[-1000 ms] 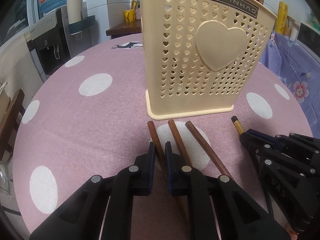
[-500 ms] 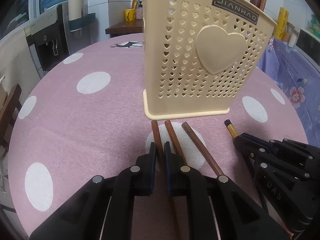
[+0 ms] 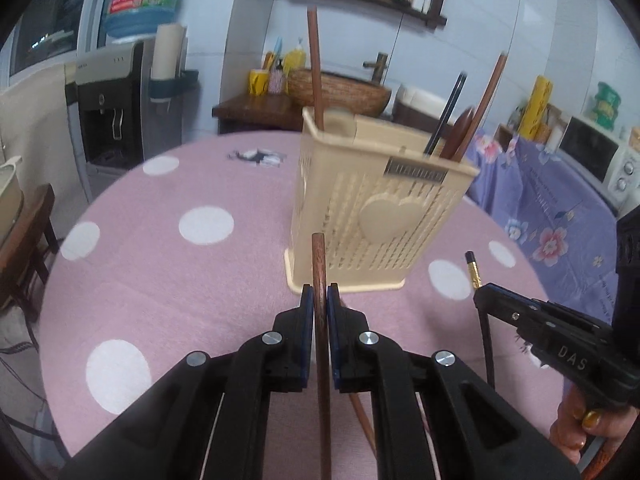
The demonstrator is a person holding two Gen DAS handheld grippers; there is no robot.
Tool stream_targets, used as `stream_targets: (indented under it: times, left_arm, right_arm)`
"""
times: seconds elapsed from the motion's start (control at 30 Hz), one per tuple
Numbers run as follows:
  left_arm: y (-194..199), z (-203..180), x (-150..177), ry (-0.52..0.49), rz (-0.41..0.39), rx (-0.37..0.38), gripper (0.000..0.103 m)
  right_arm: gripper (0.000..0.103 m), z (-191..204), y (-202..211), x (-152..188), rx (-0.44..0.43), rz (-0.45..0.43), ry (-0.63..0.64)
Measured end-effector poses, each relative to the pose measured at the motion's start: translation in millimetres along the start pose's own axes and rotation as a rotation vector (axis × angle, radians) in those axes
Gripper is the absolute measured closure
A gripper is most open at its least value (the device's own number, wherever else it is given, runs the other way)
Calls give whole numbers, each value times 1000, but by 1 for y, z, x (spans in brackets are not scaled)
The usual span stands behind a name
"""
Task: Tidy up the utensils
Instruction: 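Lift both chopsticks and carry them toward the beige basket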
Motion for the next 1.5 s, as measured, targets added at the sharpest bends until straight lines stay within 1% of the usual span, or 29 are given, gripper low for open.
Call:
stream_targets:
  times: [0.2,0.33,0.4,0.63,1.13,1.33,1.5]
  left_arm:
    - [38,-1,-23,-17,-99,13,95]
    - [57,0,-32,-28,-140,20,95]
    - [63,1,-36,-27,-152,27,95]
    - [72,-3,-42,-31,-173,38,95]
    - [87,-6,-55,-50,-216,37,95]
    - [94,-14,-68,-71,-242,46,95]
    - [98,-20,-90,-73,-242,88,95]
  right_arm:
    - [95,4,43,-23,-28,-95,29]
    - [95,5,68,-33,-59,-134,27]
    - [95,7,76,-36,-61,-147,31]
    - [95,22,81,-41,-71,-156,65]
    - [95,33,85,-51,-77,-162,79]
    - [95,38,89,-64,-76,-173,85]
    - [95,44,99,-91,-83,-196,96]
Point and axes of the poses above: each gripper's, at about its wrist camera, not at the fingertips, and y roughly against the way its jaws point, z to its left, x to its underside, the point moved 7 cm from there along -y, roughly the way its jaws point, and after that the axes turned 2 degrees about -z, right-handed, at the moved point
